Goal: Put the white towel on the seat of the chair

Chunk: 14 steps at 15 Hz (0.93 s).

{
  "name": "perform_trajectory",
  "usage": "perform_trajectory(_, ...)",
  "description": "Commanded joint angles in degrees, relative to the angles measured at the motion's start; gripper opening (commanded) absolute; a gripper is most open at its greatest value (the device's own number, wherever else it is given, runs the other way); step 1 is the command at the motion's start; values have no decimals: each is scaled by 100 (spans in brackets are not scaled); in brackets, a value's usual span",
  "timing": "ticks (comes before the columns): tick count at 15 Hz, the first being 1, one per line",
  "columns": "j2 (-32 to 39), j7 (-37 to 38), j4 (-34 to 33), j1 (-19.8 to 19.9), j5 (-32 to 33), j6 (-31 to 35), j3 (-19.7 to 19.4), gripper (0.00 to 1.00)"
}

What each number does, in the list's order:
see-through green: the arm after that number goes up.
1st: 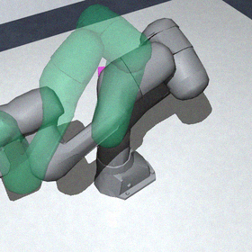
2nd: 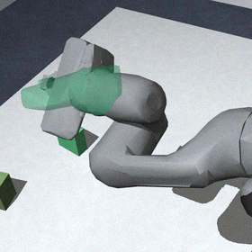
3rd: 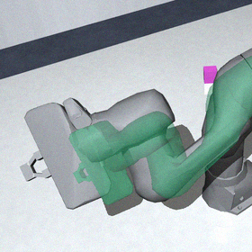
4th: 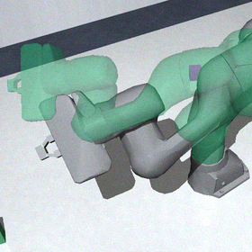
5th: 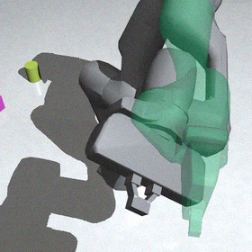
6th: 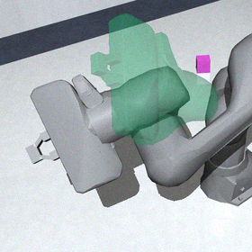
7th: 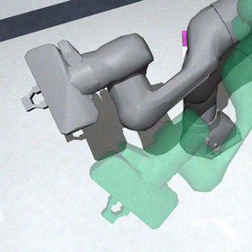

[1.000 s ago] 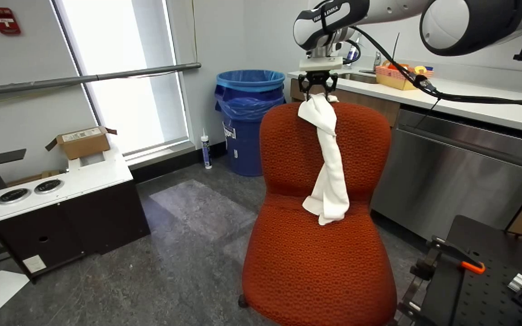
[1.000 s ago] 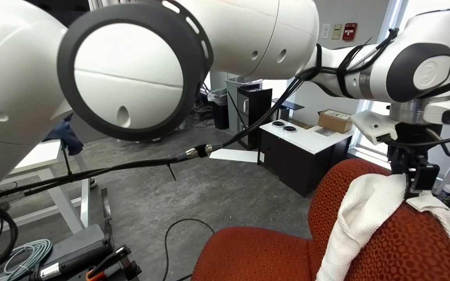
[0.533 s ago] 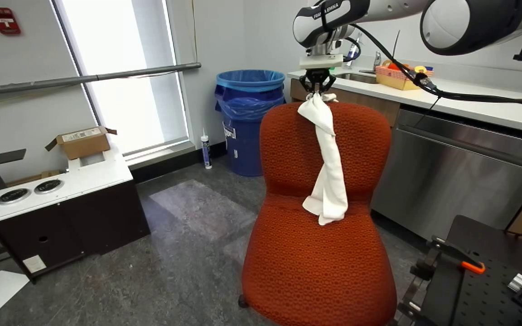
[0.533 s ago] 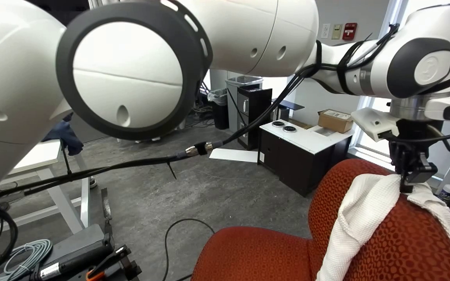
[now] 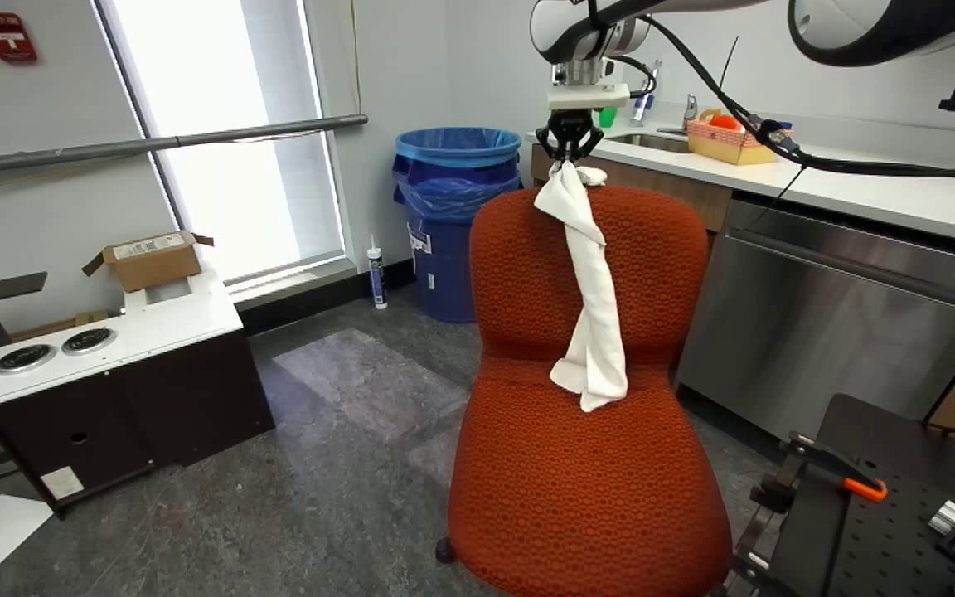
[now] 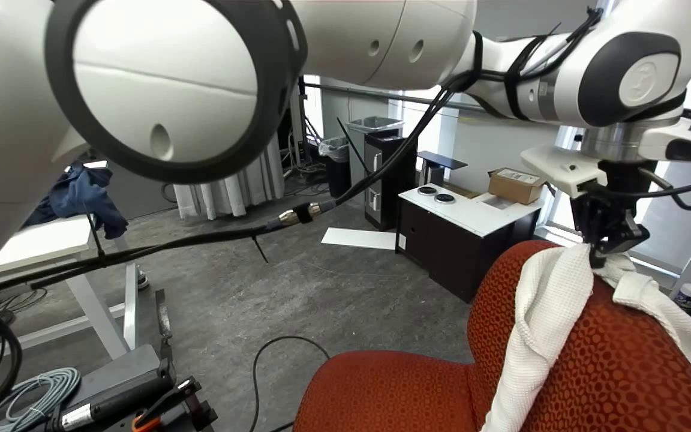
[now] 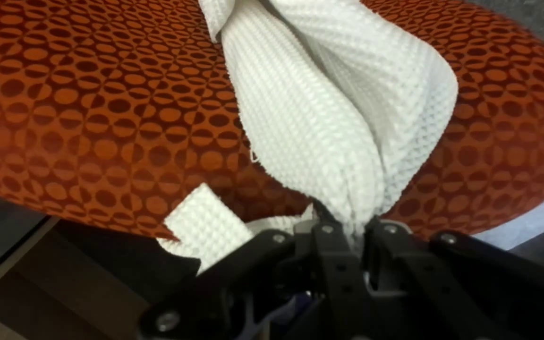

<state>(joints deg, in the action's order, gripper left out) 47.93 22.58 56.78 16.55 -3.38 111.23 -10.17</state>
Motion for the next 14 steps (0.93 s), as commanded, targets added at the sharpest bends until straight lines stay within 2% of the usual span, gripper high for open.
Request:
perform_trajectory(1,-1024,-641,1062,-8,-221,238,294,0)
perform_trajectory(8,-2295,-1792,2817,-50,57,117,446,0)
perform_trajectory(14,-2887,-2910,4047,-155,136,347,341,0)
